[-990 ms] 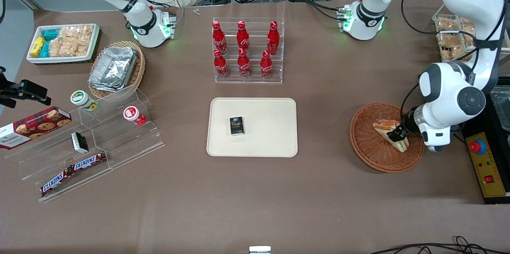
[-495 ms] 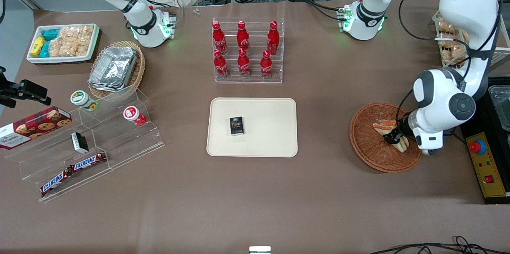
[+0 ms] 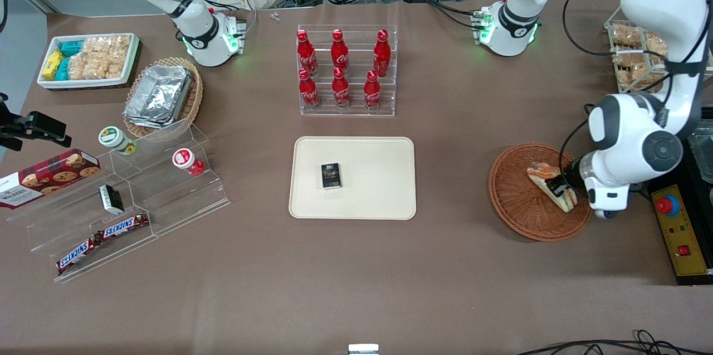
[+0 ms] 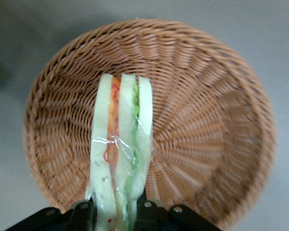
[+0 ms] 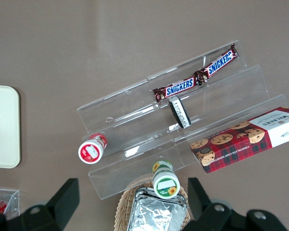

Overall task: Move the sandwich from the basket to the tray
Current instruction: 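Carry the sandwich with the left gripper over to the cream tray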

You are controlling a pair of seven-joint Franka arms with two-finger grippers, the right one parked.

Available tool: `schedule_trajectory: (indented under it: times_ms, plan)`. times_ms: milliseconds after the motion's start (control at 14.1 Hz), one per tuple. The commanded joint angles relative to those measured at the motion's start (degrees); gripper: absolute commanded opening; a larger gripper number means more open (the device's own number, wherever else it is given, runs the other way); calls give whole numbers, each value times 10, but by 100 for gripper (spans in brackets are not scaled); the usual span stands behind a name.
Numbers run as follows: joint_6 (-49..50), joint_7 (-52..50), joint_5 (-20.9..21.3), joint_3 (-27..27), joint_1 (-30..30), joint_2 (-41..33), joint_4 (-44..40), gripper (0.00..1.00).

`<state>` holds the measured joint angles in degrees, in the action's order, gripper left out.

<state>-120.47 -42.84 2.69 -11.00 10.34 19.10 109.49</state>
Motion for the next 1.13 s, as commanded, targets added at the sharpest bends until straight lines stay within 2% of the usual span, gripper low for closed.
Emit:
schedule_trajectory:
  times_ms: [0, 212, 354, 566, 707, 1061]
  plan:
    - [140, -5, 4, -45, -4, 4, -134, 0]
    - [213, -29, 4, -76, -48, 18, -246, 0]
    - [210, -39, 3, -78, -113, 33, -287, 0]
    - [207, -39, 5, -77, -220, 118, -360, 0]
    - [197, -40, 4, -76, -272, 176, -378, 0]
    - [135, -33, 5, -75, -326, 278, -374, 0]
